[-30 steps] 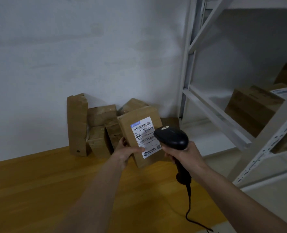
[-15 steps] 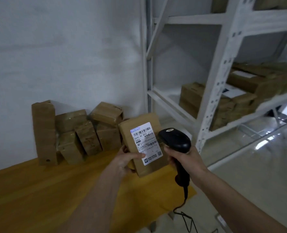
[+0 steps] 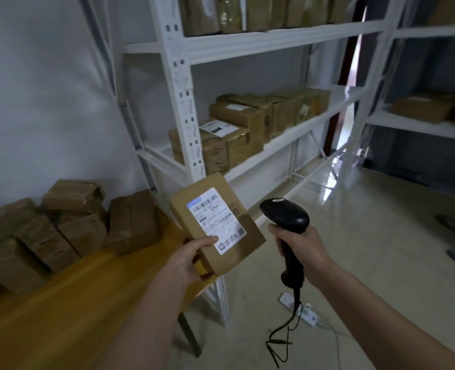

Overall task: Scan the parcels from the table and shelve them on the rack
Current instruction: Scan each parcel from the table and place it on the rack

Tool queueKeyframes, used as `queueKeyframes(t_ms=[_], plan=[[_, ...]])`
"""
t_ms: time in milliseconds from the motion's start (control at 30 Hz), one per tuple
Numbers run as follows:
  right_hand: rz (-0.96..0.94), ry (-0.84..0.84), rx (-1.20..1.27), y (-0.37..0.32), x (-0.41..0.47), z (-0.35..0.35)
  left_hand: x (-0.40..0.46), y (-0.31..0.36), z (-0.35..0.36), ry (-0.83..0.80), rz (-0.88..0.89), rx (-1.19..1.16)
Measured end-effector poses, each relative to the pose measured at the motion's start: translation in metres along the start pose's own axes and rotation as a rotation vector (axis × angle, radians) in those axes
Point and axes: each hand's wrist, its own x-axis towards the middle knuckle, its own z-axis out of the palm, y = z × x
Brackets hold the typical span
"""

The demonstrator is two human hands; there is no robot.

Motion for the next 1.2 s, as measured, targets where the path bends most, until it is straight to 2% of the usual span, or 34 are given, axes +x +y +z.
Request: queueKeyframes(t_ms=[267, 500, 800, 1067, 1200], plan=[[-0.007, 0.153, 0.036, 0.009, -0.028, -0.089, -0.019, -0.043, 0.085, -0.091, -0.017, 0.041], [-0.017, 0.210, 0.173, -0.001, -0.010, -0.129, -0.015, -0.045, 0.135, -0.136, -0.030, 0.050], [-0.049, 0.273, 0.141, -0.026, 0.091, -0.171, 0.075, -0.002, 0.229, -0.216, -0.052, 0.139], [-0.093, 0.324, 0.160, -0.090, 0.216, -0.214, 0.173, 0.084, 0.316, -0.298, -0.079, 0.143], [-0.102, 0.355, 0.184, -0.098, 0.265, -0.223, 0.218, 0.119, 0.347, -0.340, -0.064, 0.157]])
